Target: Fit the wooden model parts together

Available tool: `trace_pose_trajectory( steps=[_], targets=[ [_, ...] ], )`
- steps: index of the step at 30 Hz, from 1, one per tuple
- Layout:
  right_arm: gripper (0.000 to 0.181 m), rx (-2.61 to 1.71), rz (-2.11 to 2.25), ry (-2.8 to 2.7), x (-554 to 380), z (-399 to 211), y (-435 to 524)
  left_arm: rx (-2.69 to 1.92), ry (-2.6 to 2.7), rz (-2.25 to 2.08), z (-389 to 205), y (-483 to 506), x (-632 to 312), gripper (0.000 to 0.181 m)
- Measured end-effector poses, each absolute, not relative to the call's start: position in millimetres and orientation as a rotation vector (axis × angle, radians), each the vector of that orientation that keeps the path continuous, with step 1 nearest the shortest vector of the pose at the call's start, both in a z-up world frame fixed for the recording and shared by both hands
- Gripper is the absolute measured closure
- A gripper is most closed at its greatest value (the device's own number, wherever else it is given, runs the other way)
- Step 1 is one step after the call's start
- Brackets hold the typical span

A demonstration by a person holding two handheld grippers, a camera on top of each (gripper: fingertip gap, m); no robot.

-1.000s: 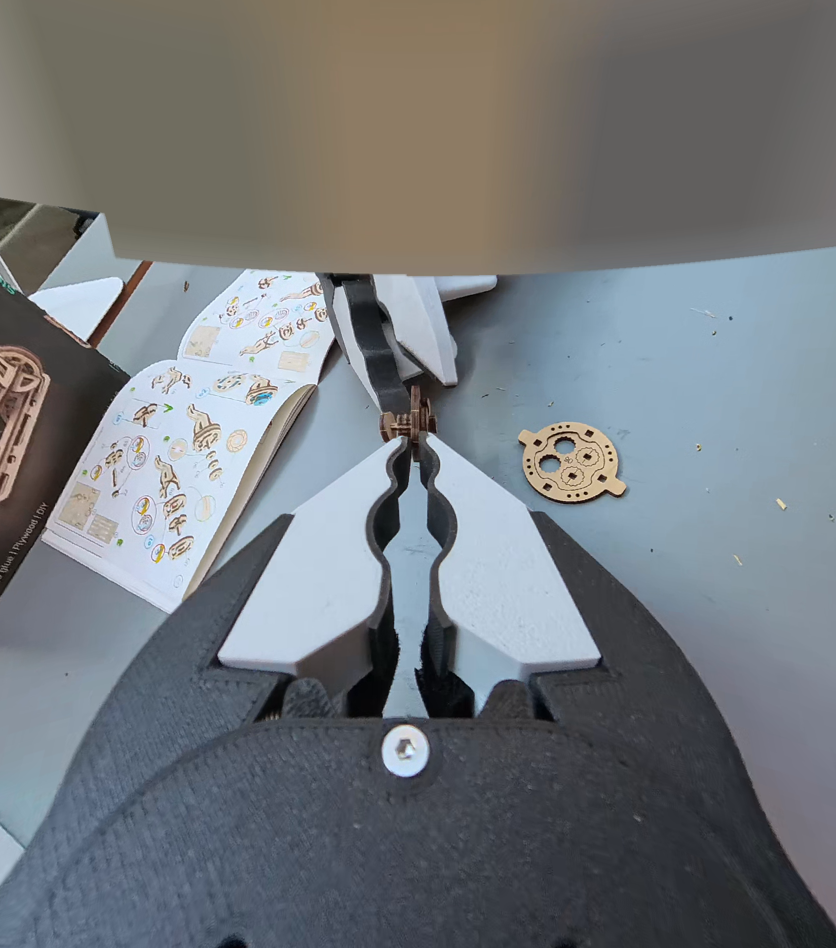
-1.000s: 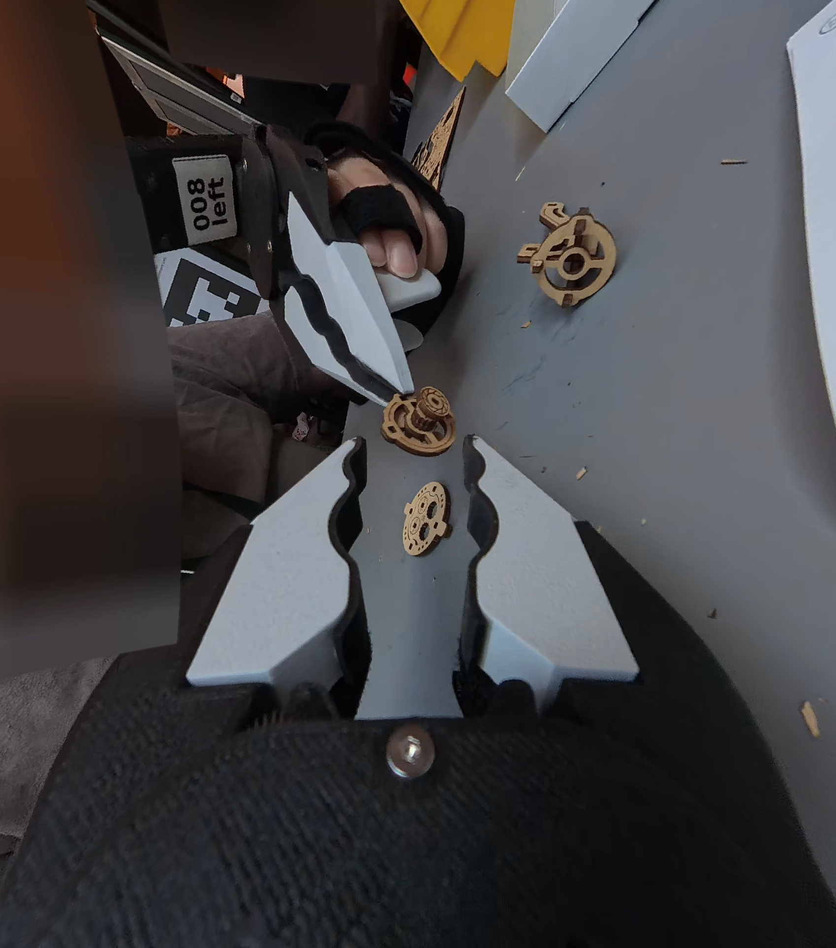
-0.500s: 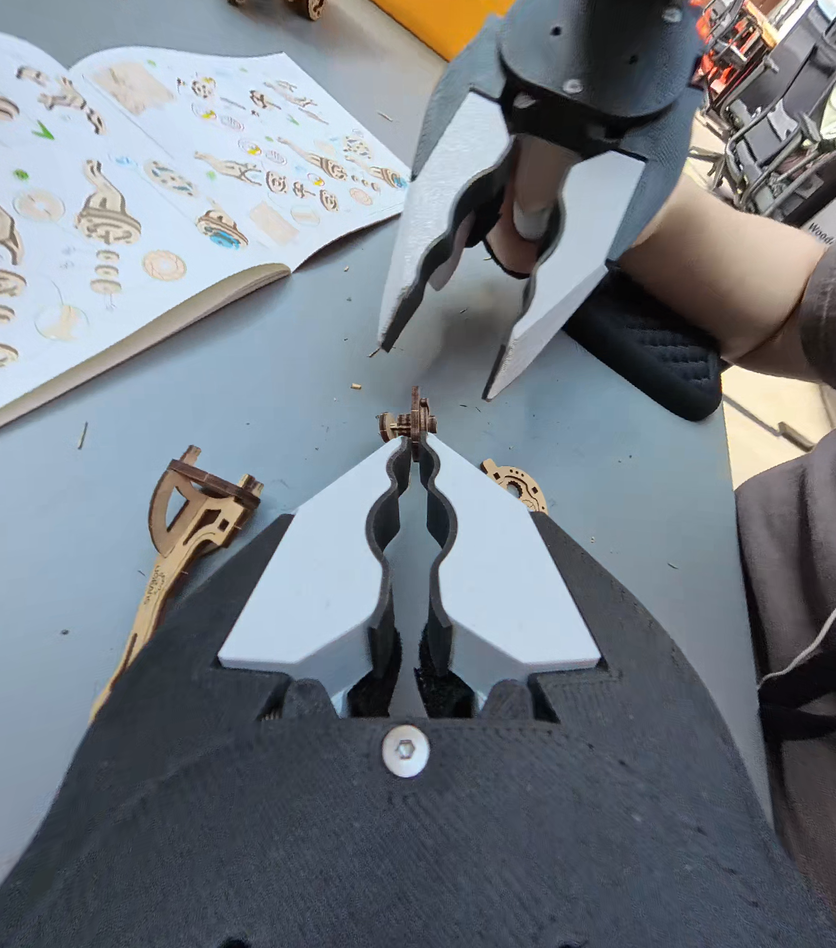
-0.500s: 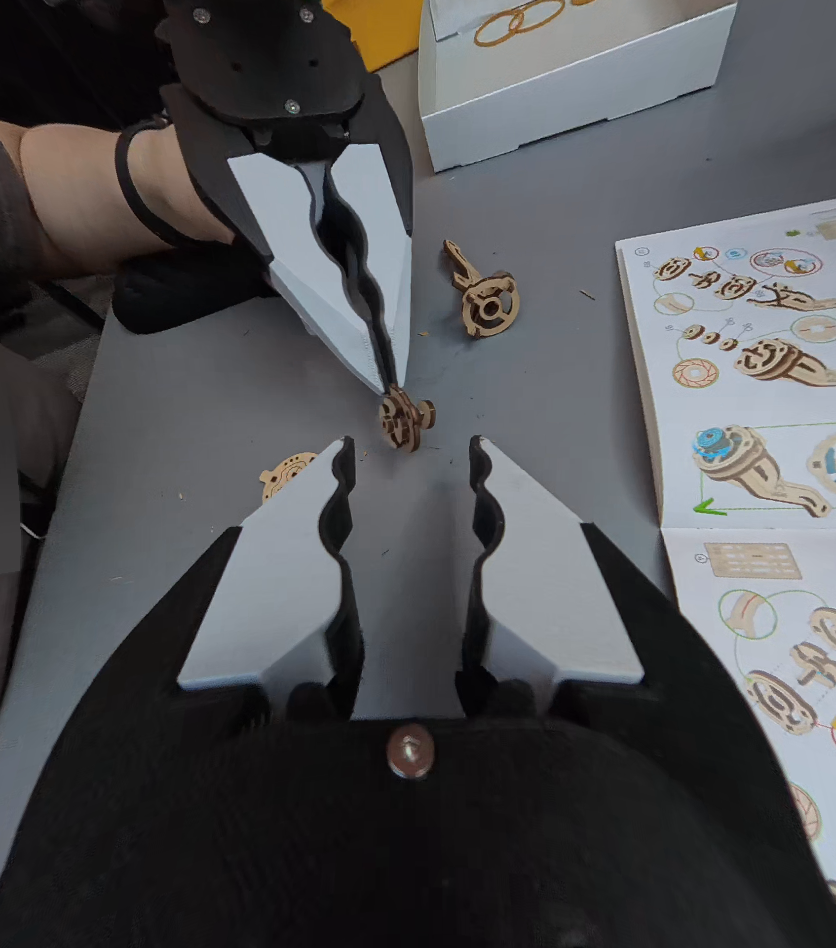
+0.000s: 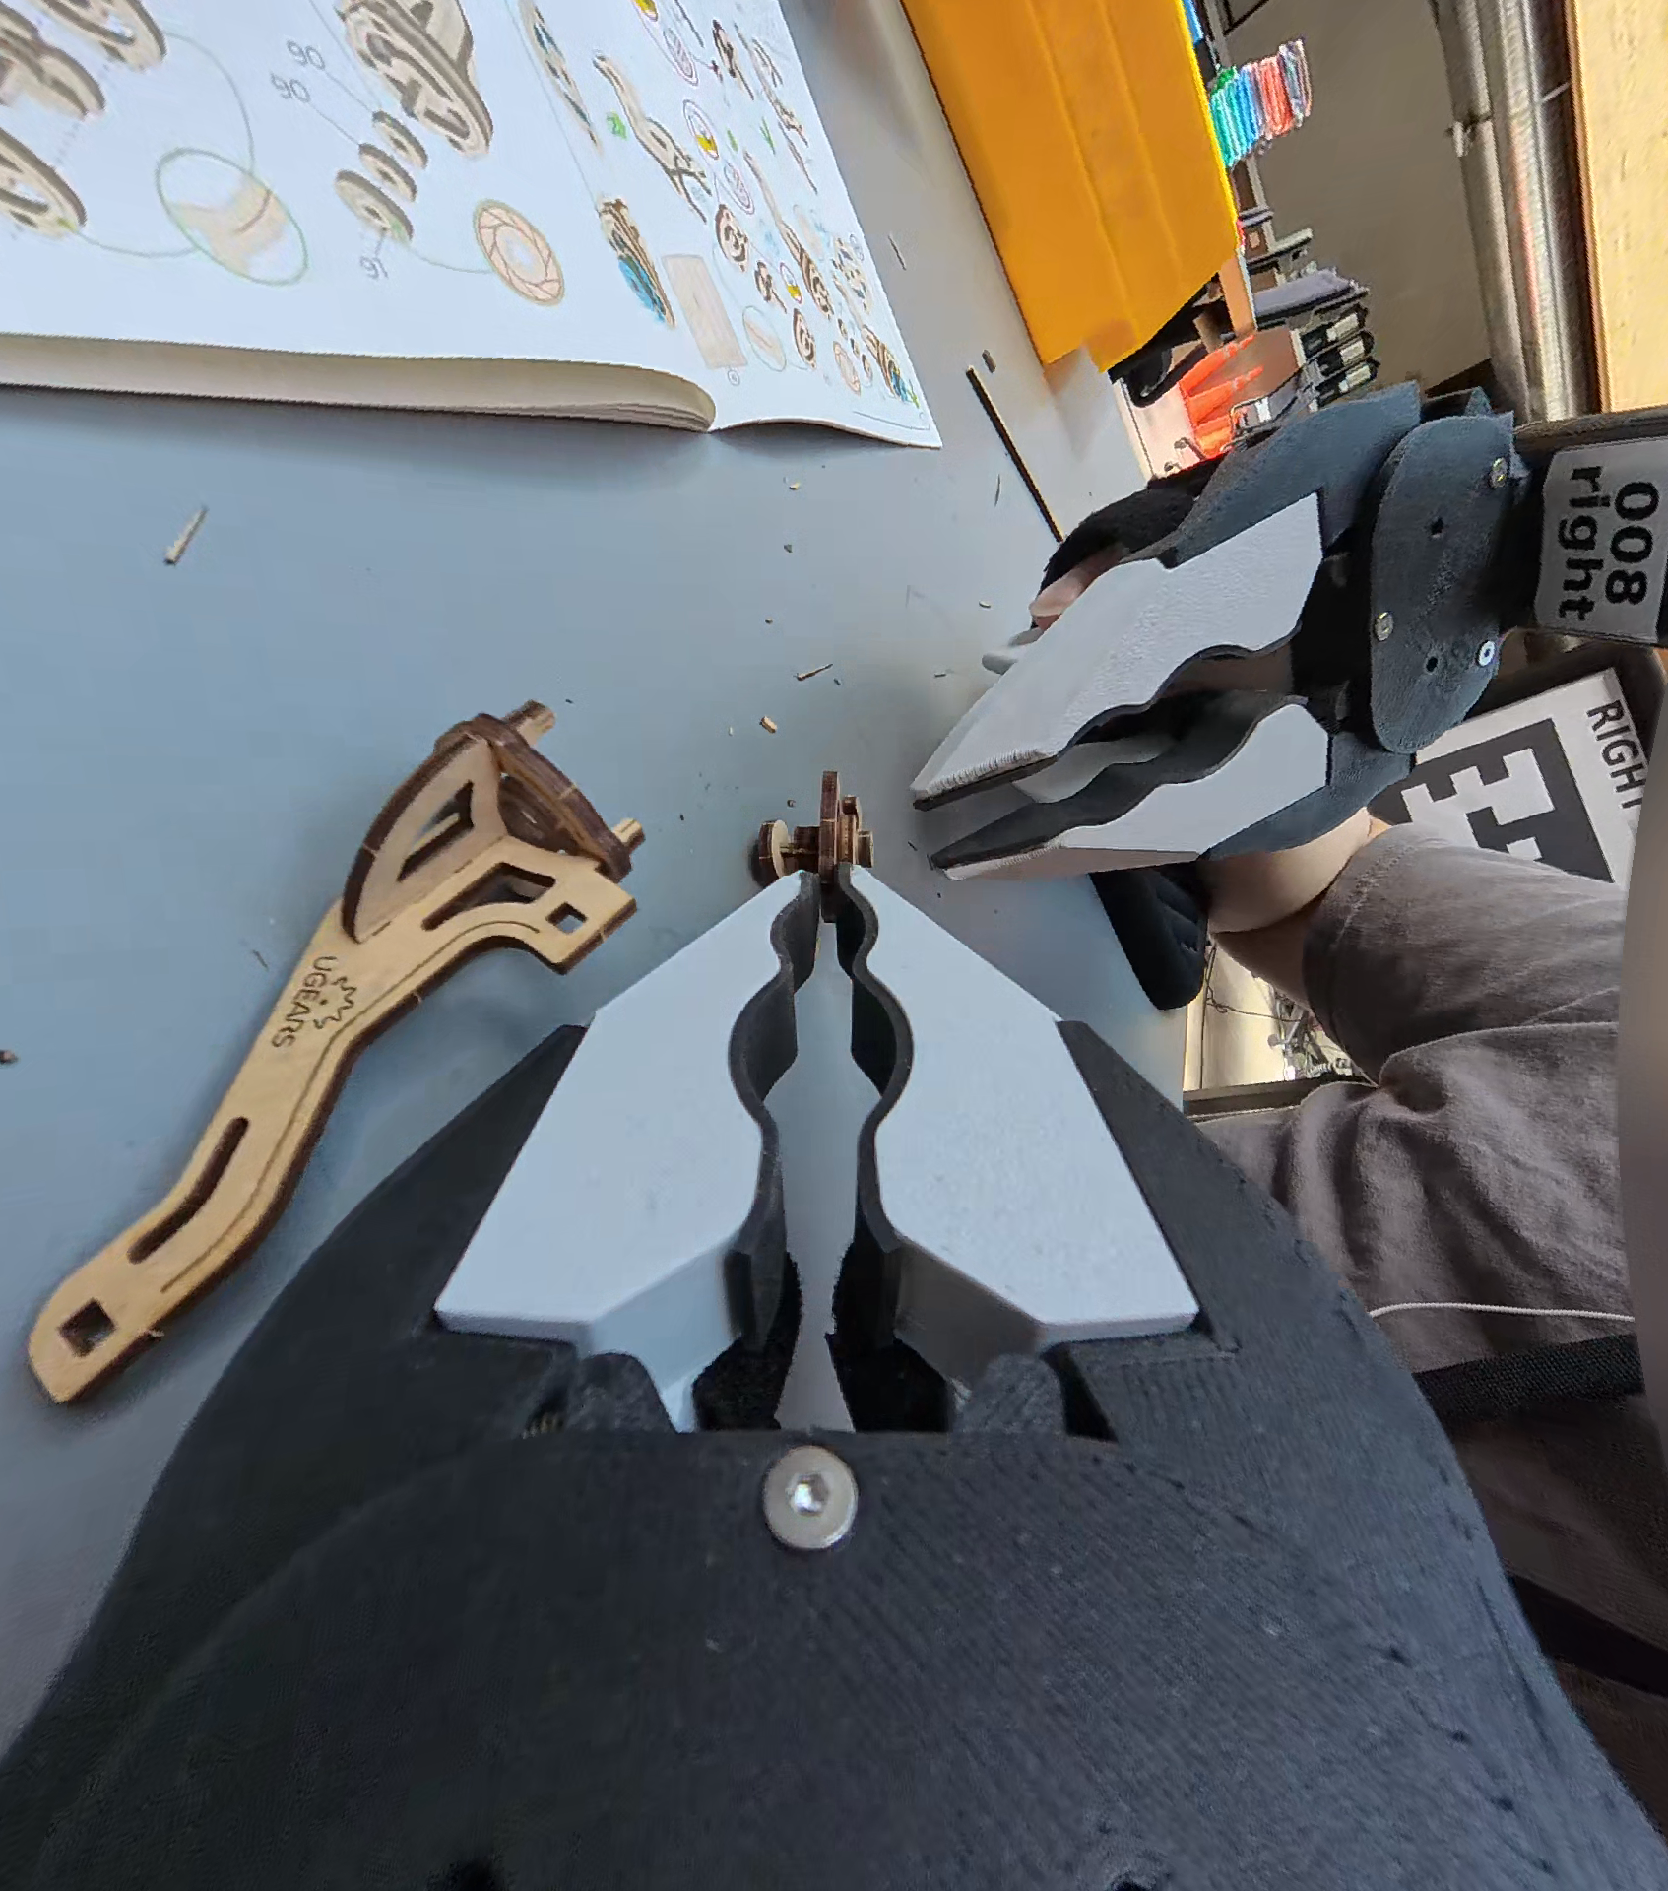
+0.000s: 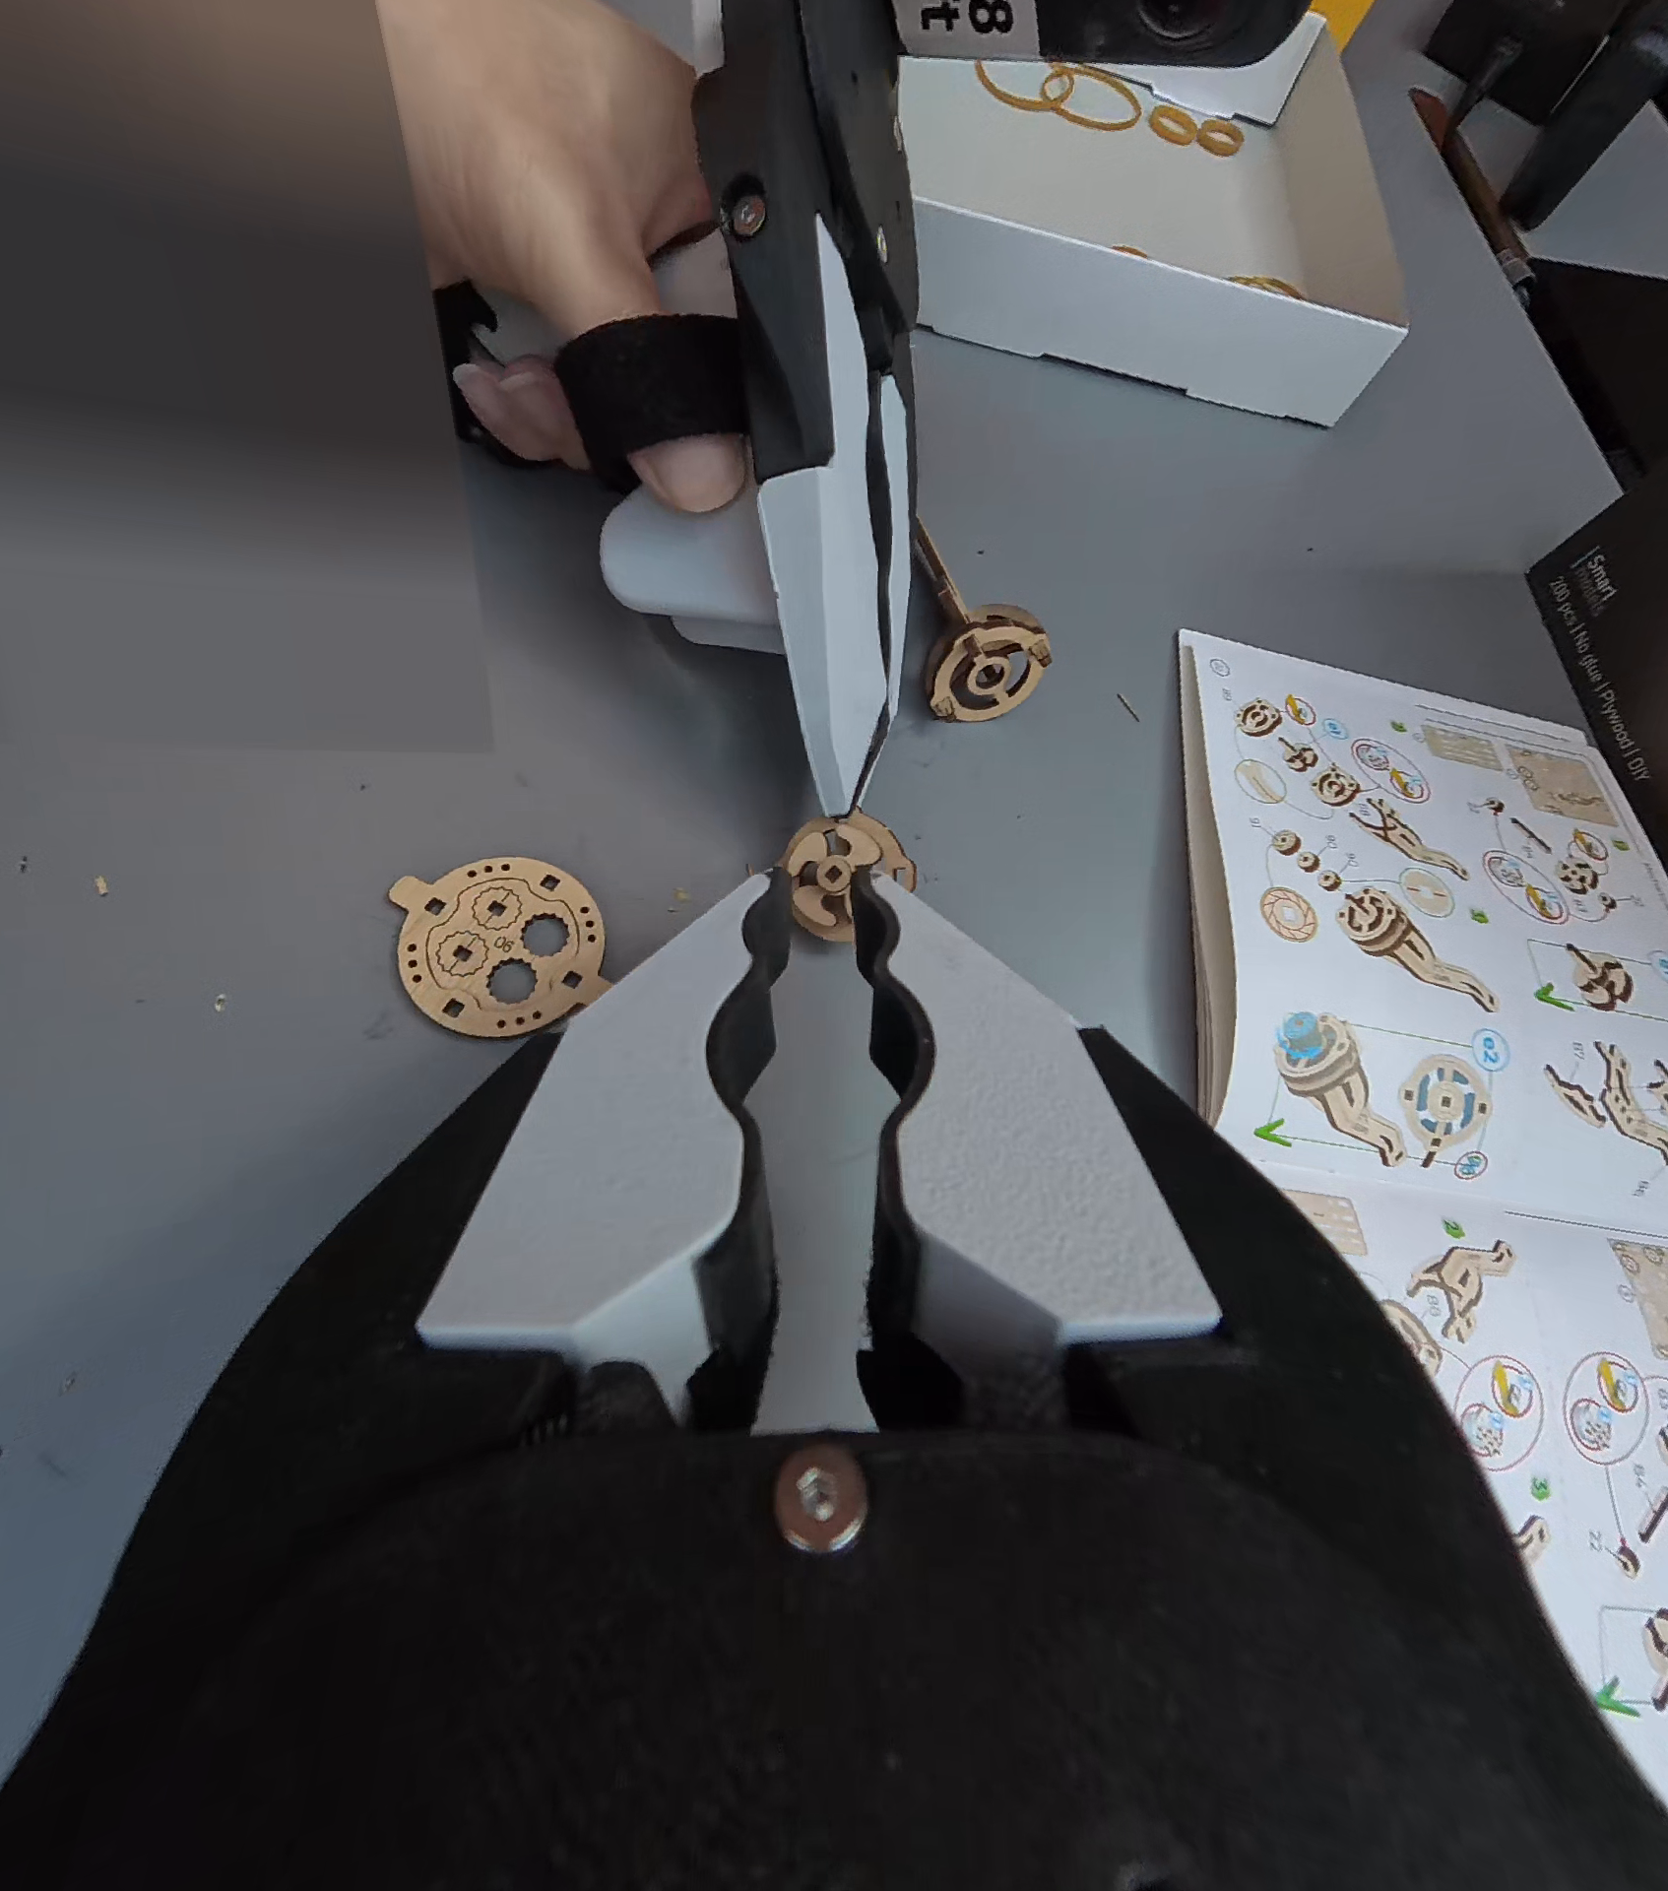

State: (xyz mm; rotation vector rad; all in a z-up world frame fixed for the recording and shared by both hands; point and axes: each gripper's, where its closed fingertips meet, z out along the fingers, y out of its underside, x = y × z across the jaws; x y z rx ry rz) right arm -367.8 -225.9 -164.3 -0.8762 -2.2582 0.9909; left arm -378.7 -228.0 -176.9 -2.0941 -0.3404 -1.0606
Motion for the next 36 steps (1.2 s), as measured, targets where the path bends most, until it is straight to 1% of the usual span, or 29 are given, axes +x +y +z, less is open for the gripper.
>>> trace_pose_trajectory(
  steps=[1, 15, 17, 19, 21, 23, 29, 31, 32, 36],
  targets=[
    [0.17, -0.875, 0.971, -2.259, -369, -167, -225, -2.091, -0.355, -1.081, -177, -228, -379, 0.18],
    [0.169, -0.798, 0.896, -2.28, -383, -174, -231, -2.098, -0.382, -1.104, -178, -231, -382, 0.178],
    [0.169, -0.795, 0.874, -2.291, -384, -175, -230, -2.116, -0.374, -1.072, -179, -231, -384, 0.175],
    [0.169, -0.791, 0.876, -2.307, -384, -176, -232, -2.142, -0.367, -1.032, -180, -233, -386, 0.168],
    [0.169, -0.798, 0.881, -2.314, -385, -176, -233, -2.151, -0.362, -1.015, -178, -234, -388, 0.167],
    [0.169, -0.796, 0.884, -2.308, -386, -174, -233, -2.164, -0.366, -1.024, -175, -237, -388, 0.162],
    [0.163, -0.817, 0.927, -2.301, -386, -169, -234, -2.174, -0.322, -1.024, -164, -242, -385, 0.164],
    [0.163, -0.822, 0.95, -2.306, -387, -166, -233, -2.151, -0.304, -1.032, -155, -244, -385, 0.168],
    [0.163, -0.815, 0.957, -2.324, -386, -165, -233, -2.146, -0.285, -1.034, -151, -245, -384, 0.171],
    [0.163, -0.751, 0.91, -2.489, -383, -168, -235, -2.131, -0.222, -1.011, -137, -250, -385, 0.171]
  ],
)
